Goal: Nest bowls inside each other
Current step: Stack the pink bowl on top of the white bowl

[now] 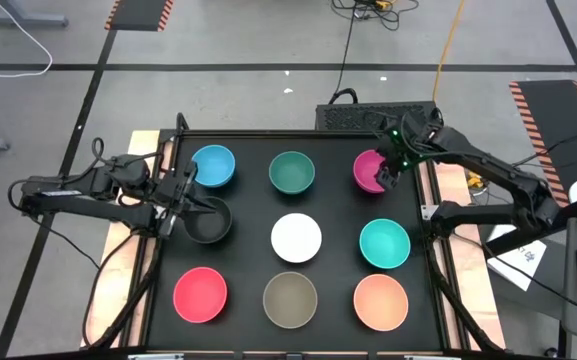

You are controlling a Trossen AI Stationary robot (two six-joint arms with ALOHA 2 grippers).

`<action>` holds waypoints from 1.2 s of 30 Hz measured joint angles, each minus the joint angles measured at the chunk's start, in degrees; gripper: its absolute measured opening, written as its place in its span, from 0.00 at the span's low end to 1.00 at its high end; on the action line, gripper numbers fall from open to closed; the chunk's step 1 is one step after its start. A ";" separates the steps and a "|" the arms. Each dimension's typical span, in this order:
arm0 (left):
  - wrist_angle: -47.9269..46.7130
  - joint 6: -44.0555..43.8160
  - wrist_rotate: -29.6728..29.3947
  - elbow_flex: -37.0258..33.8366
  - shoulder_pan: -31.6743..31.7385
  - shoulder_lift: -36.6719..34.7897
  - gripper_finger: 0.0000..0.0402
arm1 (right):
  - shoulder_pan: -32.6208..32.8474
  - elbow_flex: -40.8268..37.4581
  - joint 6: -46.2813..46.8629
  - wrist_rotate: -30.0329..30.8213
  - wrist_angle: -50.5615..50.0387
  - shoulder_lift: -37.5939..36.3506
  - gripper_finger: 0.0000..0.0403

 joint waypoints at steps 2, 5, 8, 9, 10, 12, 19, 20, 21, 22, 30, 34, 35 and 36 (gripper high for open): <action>0.00 0.02 -0.01 0.00 -0.01 0.00 0.09 | 0.03 0.85 0.00 0.03 -1.14 1.28 0.51; -0.02 0.24 -0.03 0.00 -0.01 0.00 0.09 | 0.03 1.93 -0.47 0.12 -3.15 3.98 0.51; -0.04 0.39 -0.03 0.00 0.00 0.00 0.09 | 0.03 2.37 -0.64 0.17 -3.45 6.49 0.51; -0.04 0.44 -0.03 0.00 -0.02 0.00 0.09 | 0.03 2.54 -0.63 0.17 -3.33 7.17 0.51; -0.05 0.59 -0.03 0.00 0.00 0.00 0.09 | 0.03 2.58 -0.67 0.18 -3.21 7.77 0.51; -0.06 0.86 -0.03 0.00 0.00 0.00 0.09 | 0.03 2.58 -1.10 0.42 -3.22 8.89 0.50; -0.17 1.03 -0.01 0.00 -0.02 0.00 0.09 | 0.03 2.58 -1.44 3.20 -3.16 10.58 0.50; -0.25 1.03 -0.01 0.00 -0.02 0.00 0.09 | 0.03 2.58 -1.46 3.16 -3.20 10.66 0.50; -0.45 1.04 -0.01 0.00 -0.02 0.00 0.09 | 0.03 2.58 -1.59 3.09 -3.37 10.81 0.50; -0.70 1.10 -0.01 0.00 -0.02 -0.01 0.09 | 0.05 2.58 -2.03 3.01 -3.67 10.99 0.50; -1.44 1.29 -0.01 0.00 -0.01 0.00 0.09 | 0.05 2.58 -3.12 1.59 -4.86 12.04 0.50; -1.44 1.43 0.01 0.00 0.00 0.00 0.09 | 0.22 2.58 -3.20 -0.11 -4.87 12.04 0.50; -1.44 1.53 0.01 0.00 0.00 0.00 0.09 | 0.42 2.58 -3.21 -0.14 -4.95 12.06 0.50; -1.44 1.59 0.01 0.00 -0.01 0.00 0.09 | 0.69 2.58 -3.21 -0.14 -4.97 12.17 0.50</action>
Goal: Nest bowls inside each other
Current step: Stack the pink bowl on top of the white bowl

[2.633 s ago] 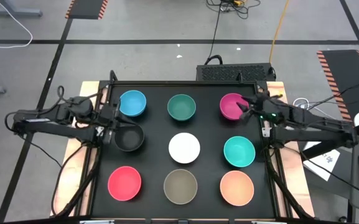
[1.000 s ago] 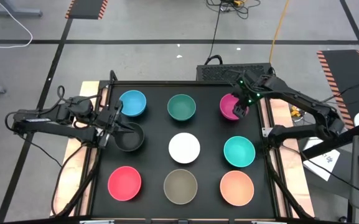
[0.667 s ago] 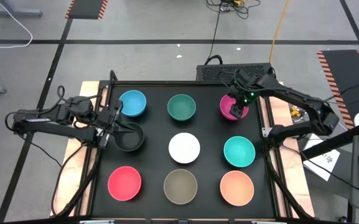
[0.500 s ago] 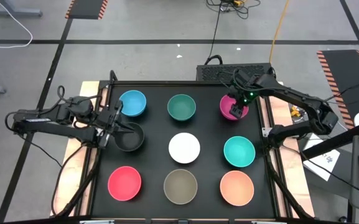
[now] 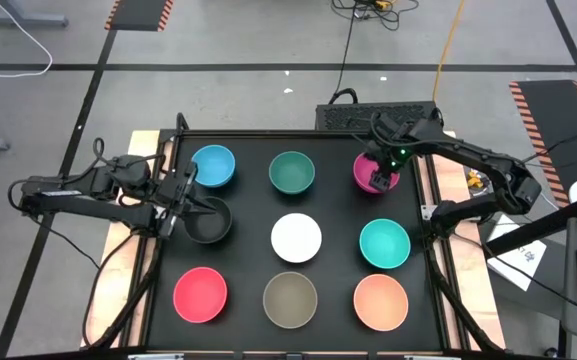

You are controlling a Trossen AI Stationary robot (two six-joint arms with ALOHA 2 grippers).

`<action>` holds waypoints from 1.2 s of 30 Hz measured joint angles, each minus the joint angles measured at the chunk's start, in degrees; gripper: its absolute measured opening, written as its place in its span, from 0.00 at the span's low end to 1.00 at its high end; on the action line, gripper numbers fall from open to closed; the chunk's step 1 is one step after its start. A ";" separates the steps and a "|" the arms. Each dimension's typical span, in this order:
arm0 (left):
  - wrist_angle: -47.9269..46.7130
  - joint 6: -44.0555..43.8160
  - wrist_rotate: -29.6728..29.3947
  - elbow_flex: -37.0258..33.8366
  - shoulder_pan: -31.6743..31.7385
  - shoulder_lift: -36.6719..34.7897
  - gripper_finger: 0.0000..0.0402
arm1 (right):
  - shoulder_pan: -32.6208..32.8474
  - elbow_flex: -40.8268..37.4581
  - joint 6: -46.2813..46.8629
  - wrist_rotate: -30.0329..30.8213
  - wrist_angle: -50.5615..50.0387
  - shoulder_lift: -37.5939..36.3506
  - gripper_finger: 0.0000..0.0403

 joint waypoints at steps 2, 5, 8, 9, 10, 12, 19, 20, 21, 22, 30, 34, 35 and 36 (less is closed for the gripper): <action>0.02 0.07 0.00 0.00 -0.01 0.00 0.09 | 0.58 -0.01 0.03 0.01 0.04 0.42 0.50; 0.02 0.37 0.00 0.00 -0.01 0.00 0.09 | 1.30 -0.04 0.16 -0.02 0.05 1.41 0.50; 0.02 0.50 0.02 0.00 0.00 0.00 0.09 | 1.72 -0.04 0.22 0.02 0.10 2.99 0.50; 0.02 0.48 0.02 0.00 0.00 0.00 0.09 | 1.88 -0.04 0.22 0.02 0.12 3.50 0.50; 0.02 0.50 0.02 0.00 -0.01 0.00 0.09 | 2.01 -0.04 0.25 0.05 0.21 4.03 0.50; 0.02 0.48 0.02 0.00 -0.01 0.00 0.09 | 2.05 -0.06 0.49 0.08 0.71 4.99 0.50; -0.03 0.46 0.04 0.00 -0.01 0.00 0.09 | 1.99 -0.07 0.57 0.15 1.51 7.67 0.50; -0.11 0.46 0.04 0.00 0.00 0.00 0.09 | 2.01 -0.07 0.55 0.15 1.55 8.02 0.50; -0.18 0.46 0.04 0.00 0.00 -0.01 0.09 | 2.01 -0.07 0.53 0.15 1.57 8.27 0.50; -0.23 0.46 0.04 0.00 -0.01 0.00 0.09 | 2.01 -0.07 0.46 0.16 1.61 8.53 0.50; -0.30 0.96 0.09 0.00 -0.01 0.00 0.09 | 2.01 -0.09 0.26 0.34 1.99 9.99 0.50; -0.31 0.96 0.12 0.00 0.01 0.00 0.09 | 2.01 -0.09 0.37 0.41 2.47 10.73 0.50; -0.31 0.97 0.13 0.00 0.01 -0.02 0.09 | 2.01 -0.09 0.39 0.41 2.52 10.70 0.50; -0.31 0.97 0.13 0.00 -0.01 0.00 0.09 | 2.01 -0.09 0.39 0.41 2.62 10.66 0.50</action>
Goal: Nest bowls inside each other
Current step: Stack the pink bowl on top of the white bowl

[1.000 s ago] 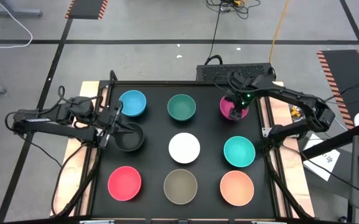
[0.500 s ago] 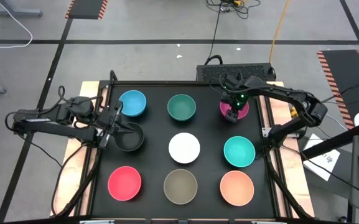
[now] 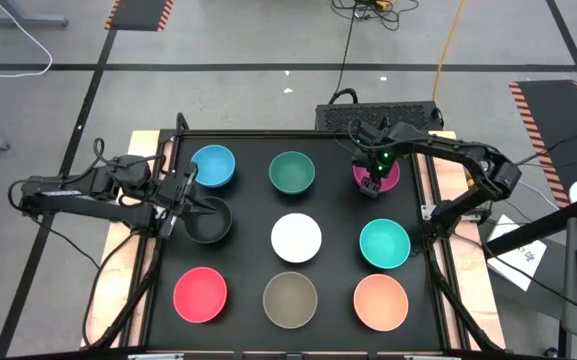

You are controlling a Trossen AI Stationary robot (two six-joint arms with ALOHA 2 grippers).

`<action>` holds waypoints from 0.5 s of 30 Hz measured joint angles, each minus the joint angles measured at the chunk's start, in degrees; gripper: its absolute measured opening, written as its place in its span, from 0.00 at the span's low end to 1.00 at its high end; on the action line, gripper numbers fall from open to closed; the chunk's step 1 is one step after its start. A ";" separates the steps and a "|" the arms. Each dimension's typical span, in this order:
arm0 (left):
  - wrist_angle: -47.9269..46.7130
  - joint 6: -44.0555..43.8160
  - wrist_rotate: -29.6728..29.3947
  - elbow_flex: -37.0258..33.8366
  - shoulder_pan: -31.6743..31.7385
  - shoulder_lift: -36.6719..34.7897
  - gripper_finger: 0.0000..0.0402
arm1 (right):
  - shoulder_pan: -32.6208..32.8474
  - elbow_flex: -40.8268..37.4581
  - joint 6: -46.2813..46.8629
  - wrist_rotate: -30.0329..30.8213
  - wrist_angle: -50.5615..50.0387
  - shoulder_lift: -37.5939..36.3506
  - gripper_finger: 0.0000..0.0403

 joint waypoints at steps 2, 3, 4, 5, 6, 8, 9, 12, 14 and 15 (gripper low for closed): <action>0.00 -0.01 0.00 0.00 0.02 -0.02 0.09 | 0.00 0.00 0.23 0.02 0.56 0.02 0.50; 0.00 -0.03 0.00 0.00 0.00 0.00 0.09 | 0.00 0.00 0.49 0.06 0.70 0.02 0.50; 0.00 -0.03 0.00 0.00 0.02 0.00 0.09 | 0.00 0.00 0.73 0.18 0.69 0.02 0.50; 0.00 -0.04 0.00 0.00 0.01 0.00 0.09 | 0.00 0.00 0.88 1.06 0.65 0.02 0.50; -0.01 -0.03 0.00 0.00 0.00 0.00 0.09 | 0.00 0.00 1.14 1.80 0.58 0.02 0.50; 0.00 -0.01 0.00 0.00 0.02 0.00 0.09 | 0.00 0.00 1.33 2.94 0.53 0.02 0.50; 0.00 -0.01 0.00 0.00 0.01 -0.01 0.09 | -0.01 0.00 1.33 2.92 0.55 0.02 0.50; -0.02 -0.01 0.00 0.00 0.02 0.00 0.09 | -0.02 0.00 1.33 2.89 0.53 0.02 0.50; -0.01 -0.01 0.00 0.00 0.00 0.00 0.09 | -0.02 0.00 1.27 2.89 0.61 0.02 0.50; -0.02 0.01 0.00 0.00 0.02 0.00 0.09 | -0.02 0.00 1.23 2.89 0.72 0.02 0.50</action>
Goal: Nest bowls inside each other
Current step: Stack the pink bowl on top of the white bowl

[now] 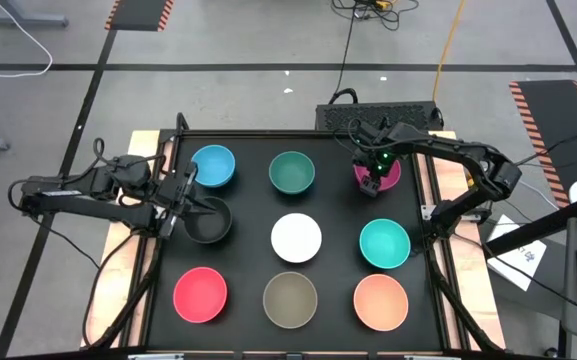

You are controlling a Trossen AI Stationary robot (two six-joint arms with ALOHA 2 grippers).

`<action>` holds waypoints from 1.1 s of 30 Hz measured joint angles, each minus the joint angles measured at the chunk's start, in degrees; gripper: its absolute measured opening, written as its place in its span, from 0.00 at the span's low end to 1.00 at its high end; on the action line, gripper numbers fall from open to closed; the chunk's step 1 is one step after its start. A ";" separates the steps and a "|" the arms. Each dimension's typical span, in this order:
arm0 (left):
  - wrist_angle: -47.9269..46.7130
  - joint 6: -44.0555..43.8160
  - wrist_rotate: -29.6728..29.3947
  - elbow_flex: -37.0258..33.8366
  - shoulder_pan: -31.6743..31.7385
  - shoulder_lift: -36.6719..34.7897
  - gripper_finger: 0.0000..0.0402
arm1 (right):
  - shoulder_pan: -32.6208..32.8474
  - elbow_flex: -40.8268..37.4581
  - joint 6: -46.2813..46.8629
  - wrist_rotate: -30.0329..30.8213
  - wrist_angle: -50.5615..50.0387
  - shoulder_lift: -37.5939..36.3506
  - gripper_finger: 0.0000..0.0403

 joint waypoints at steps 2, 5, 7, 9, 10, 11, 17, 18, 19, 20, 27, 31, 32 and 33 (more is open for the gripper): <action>0.02 0.00 0.00 0.00 -0.02 0.00 0.09 | 0.00 0.00 -0.46 0.00 0.13 0.00 0.50; 0.00 0.01 0.00 0.00 -0.02 0.00 0.09 | 0.00 0.00 -0.80 -0.02 0.45 0.00 0.46; 0.00 0.03 0.00 0.00 -0.02 -0.02 0.09 | 0.00 0.00 -1.33 -0.04 0.51 0.00 0.42; 0.00 0.23 0.00 0.00 -0.01 0.00 0.09 | 0.00 0.00 -1.68 -0.04 0.47 0.00 0.36; 0.01 0.30 0.00 0.00 0.00 0.00 0.09 | 0.00 0.00 -1.81 -0.04 0.48 0.00 0.32; 0.00 0.34 0.00 0.00 -0.02 0.00 0.09 | 0.00 0.00 -1.89 -0.04 0.50 0.00 0.28; 0.01 0.36 0.00 0.00 -0.02 -0.01 0.09 | 0.02 0.00 -4.42 0.00 0.75 0.00 0.03; 0.00 0.36 0.00 0.00 -0.01 -0.02 0.09 | 0.11 0.00 -5.00 0.15 0.75 -0.04 0.02; 0.02 0.34 0.00 0.01 0.00 0.00 0.09 | 0.25 0.00 -5.31 0.29 0.89 -0.07 0.02; 0.01 0.28 0.00 0.00 -0.01 -0.01 0.09 | 0.39 0.00 -5.87 0.35 0.95 -0.04 0.02; -0.08 0.22 0.00 0.02 -0.01 -0.01 0.09 | 0.89 1.47 -6.52 1.82 -1.18 -0.38 0.01; -0.07 0.22 0.00 0.00 -0.02 0.00 0.09 | 1.61 4.48 -6.29 1.99 -4.00 -1.54 0.00; -0.07 0.22 0.00 0.02 -0.02 -0.02 0.09 | 1.98 5.44 -6.14 1.86 -4.38 -2.01 0.00; -0.07 0.22 -0.01 0.02 0.00 -0.02 0.09 | 2.41 6.44 -6.04 1.83 -4.78 -2.51 0.00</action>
